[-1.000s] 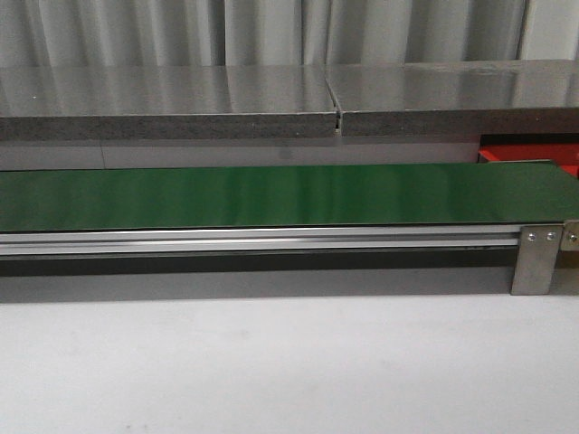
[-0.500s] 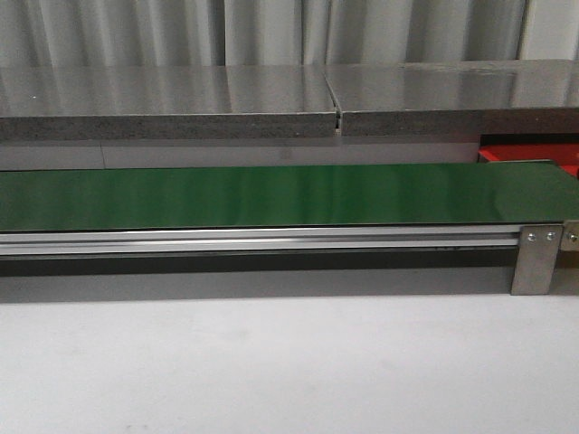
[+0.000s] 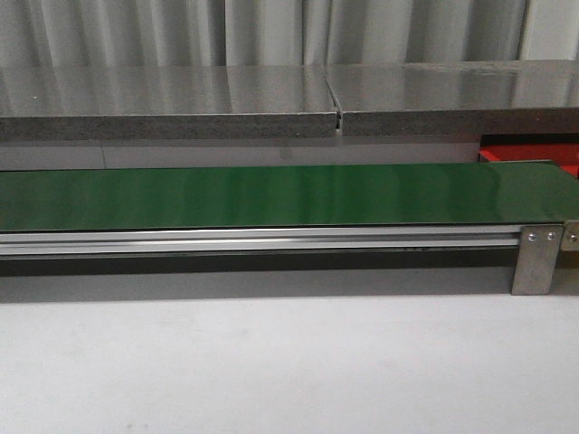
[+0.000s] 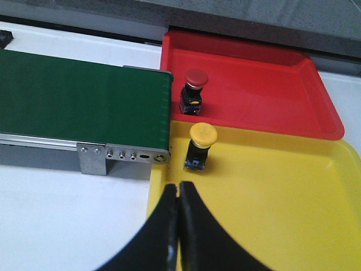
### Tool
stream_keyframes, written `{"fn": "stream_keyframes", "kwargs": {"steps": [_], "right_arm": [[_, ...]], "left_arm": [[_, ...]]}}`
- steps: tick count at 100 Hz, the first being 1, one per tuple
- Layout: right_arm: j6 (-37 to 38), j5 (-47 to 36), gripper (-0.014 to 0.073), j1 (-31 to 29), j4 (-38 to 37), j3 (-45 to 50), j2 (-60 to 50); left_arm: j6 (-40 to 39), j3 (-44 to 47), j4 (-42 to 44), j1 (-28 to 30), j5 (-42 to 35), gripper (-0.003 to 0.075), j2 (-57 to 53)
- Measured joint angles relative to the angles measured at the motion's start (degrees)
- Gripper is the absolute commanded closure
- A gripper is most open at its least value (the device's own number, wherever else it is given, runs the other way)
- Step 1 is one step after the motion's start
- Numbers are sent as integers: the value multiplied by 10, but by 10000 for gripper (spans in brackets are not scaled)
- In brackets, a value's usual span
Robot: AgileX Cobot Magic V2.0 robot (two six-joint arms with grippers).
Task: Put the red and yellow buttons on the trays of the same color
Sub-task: 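Lower the left gripper onto a red button in the pile and grasp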
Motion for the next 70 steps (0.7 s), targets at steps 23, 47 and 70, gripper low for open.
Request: {"fn": "stream_keyframes", "kwargs": {"steps": [23,47,70], "right_arm": [[0,0,661,0,0,0,0],[0,0,661,0,0,0,0],[0,0,661,0,0,0,0]], "left_arm": [[12,0,0,0,7,489,-25],[41,3,13,-6,40,489,-99],[65,35,15,-35,45,489,-173]]}}
